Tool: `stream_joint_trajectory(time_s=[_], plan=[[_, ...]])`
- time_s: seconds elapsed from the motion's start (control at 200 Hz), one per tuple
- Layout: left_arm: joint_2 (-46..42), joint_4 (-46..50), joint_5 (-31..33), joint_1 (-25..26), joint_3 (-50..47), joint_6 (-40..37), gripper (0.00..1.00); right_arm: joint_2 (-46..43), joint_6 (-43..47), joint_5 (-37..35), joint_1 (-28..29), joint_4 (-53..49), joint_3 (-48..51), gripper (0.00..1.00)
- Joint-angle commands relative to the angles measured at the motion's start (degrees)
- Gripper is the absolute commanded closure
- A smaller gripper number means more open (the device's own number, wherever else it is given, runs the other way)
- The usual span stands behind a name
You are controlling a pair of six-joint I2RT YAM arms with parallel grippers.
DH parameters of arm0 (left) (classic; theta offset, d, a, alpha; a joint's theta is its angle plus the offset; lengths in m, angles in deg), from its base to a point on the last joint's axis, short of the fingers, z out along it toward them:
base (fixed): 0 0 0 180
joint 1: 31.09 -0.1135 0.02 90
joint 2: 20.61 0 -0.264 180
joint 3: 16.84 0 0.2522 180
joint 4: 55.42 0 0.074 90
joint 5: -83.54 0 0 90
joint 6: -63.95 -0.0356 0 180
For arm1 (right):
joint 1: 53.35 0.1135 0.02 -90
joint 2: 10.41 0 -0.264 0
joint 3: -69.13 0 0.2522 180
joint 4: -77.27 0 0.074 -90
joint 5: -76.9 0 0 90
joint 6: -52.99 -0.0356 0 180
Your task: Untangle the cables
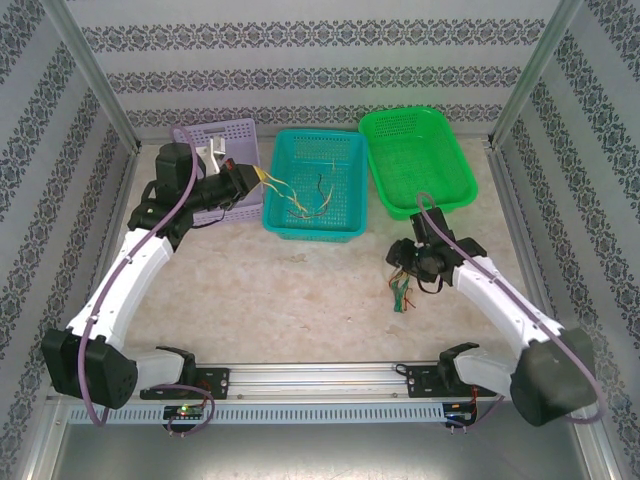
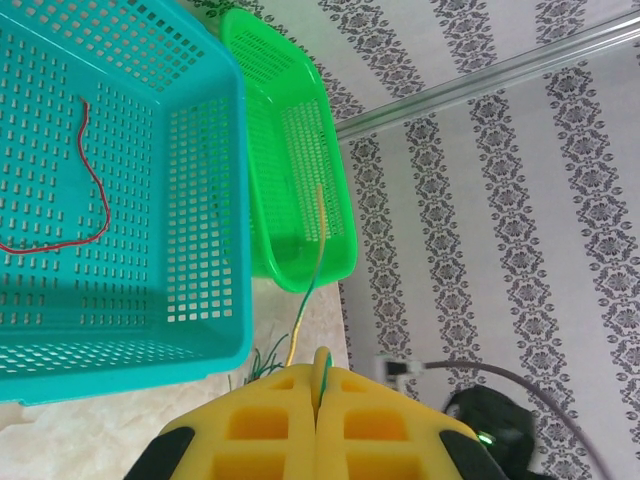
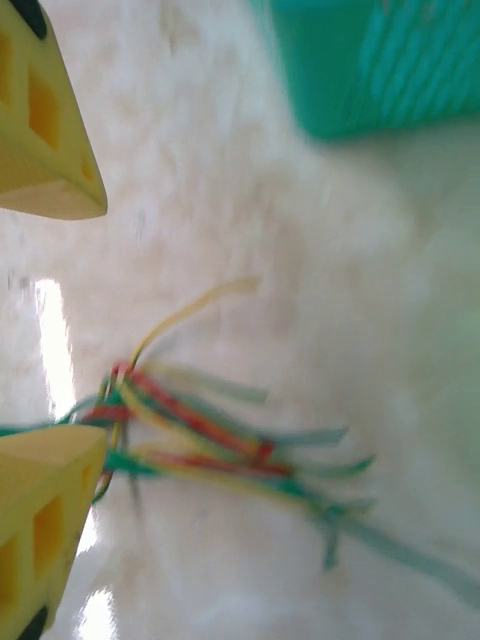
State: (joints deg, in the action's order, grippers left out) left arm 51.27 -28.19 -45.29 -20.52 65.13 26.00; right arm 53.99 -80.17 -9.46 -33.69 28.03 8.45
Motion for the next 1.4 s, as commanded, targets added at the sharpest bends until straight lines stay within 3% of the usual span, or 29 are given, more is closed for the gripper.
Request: stream_joint_trajectory(time_s=[0.0, 0.2, 0.405, 0.525, 0.59, 0.634, 0.689, 0.739, 1.024, 1.394], plan=[[0.6, -5.3, -1.0, 0.9, -0.1, 1.6, 1.00, -3.0, -0.3, -1.5, 3.8, 4.8, -4.9, 0.39], [1.7, -5.3, -1.1, 2.0, 0.4, 1.4, 1.00, 5.6, -7.8, 3.0, 10.6, 22.0, -10.7, 0.32], [1.7, -5.2, -0.1, 2.8, -0.2, 1.3, 1.00, 16.5, -16.2, 5.2, 13.0, 32.4, -15.9, 0.32], [1.3, -5.2, 0.4, 3.1, -0.4, 1.3, 1.00, 20.4, -20.0, 6.6, 13.2, 35.4, -16.6, 0.40], [1.1, -5.2, 0.5, 3.1, -0.4, 1.3, 1.00, 21.7, -21.1, 6.6, 13.2, 35.6, -16.7, 0.49], [1.0, -5.0, 0.6, 3.2, -0.4, 1.2, 1.00, 22.6, -21.6, 6.7, 13.0, 35.8, -16.7, 0.61], [1.0, -4.2, 0.9, 3.2, -0.2, 0.7, 1.00, 22.8, -21.9, 6.5, 12.8, 35.0, -16.8, 0.85], [0.8, -2.5, 1.6, 3.2, 0.2, -0.5, 1.00, 22.1, -21.1, 5.6, 12.7, 32.7, -17.4, 1.00], [0.6, 18.2, 12.2, 4.5, 5.8, -17.6, 1.00, 12.3, -10.6, -1.9, 10.5, 11.3, -23.7, 1.00], [-0.4, 21.9, 11.9, 11.8, 4.1, -24.3, 1.00, 13.3, -1.0, -2.2, 2.9, 2.3, -36.3, 1.00]])
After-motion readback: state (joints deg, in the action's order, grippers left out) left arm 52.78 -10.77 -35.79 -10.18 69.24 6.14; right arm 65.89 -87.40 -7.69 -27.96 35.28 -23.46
